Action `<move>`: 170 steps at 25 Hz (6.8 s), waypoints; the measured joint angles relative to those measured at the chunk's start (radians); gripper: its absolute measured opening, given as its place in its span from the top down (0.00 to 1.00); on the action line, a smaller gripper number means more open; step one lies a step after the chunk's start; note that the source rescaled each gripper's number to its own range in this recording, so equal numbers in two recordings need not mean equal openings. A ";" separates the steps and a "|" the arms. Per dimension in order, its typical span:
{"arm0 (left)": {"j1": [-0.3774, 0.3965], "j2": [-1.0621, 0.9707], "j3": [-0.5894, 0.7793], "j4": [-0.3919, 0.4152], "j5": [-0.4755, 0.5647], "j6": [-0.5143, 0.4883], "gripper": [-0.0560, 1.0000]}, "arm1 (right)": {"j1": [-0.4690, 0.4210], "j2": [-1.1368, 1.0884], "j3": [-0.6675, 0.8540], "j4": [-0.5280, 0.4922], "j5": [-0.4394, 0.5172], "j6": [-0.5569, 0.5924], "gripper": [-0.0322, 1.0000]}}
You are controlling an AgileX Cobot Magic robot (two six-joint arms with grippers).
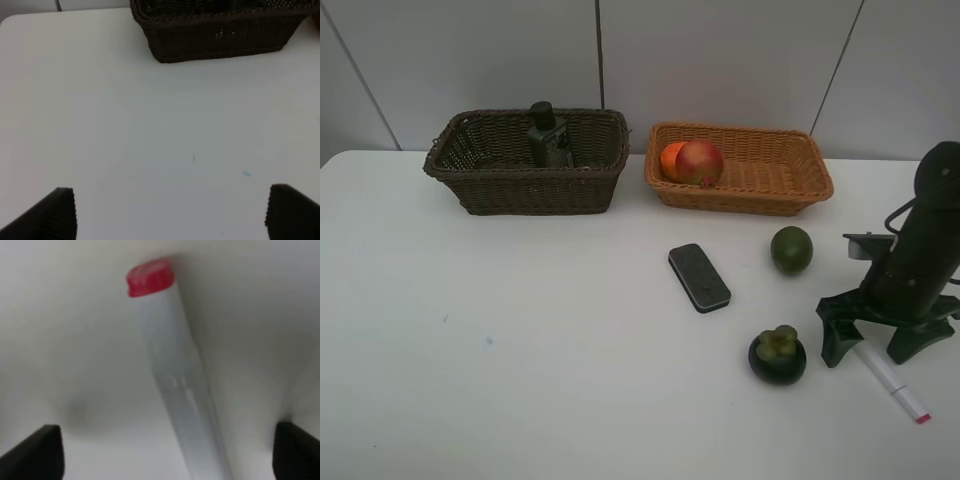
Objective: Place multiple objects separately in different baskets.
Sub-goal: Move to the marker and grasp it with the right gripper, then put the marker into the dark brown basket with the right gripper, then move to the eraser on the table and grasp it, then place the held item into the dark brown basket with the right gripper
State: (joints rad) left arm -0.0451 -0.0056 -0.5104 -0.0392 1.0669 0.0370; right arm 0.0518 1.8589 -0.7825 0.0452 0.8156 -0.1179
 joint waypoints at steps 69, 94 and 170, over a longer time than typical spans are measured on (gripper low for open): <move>0.000 0.000 0.000 0.000 0.000 0.001 0.10 | 0.525 0.506 -1.105 0.429 -0.718 -0.010 0.76; 0.000 0.000 0.000 0.000 0.000 0.001 0.10 | 0.525 0.205 -1.104 0.099 0.200 0.012 0.00; 0.000 0.000 0.000 0.000 0.000 0.001 0.10 | 0.444 0.118 -0.547 0.076 -0.192 0.015 0.52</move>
State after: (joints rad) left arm -0.0451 -0.0056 -0.5104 -0.0392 1.0669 0.0379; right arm 0.4953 1.9773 -1.3293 0.1216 0.6231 -0.1033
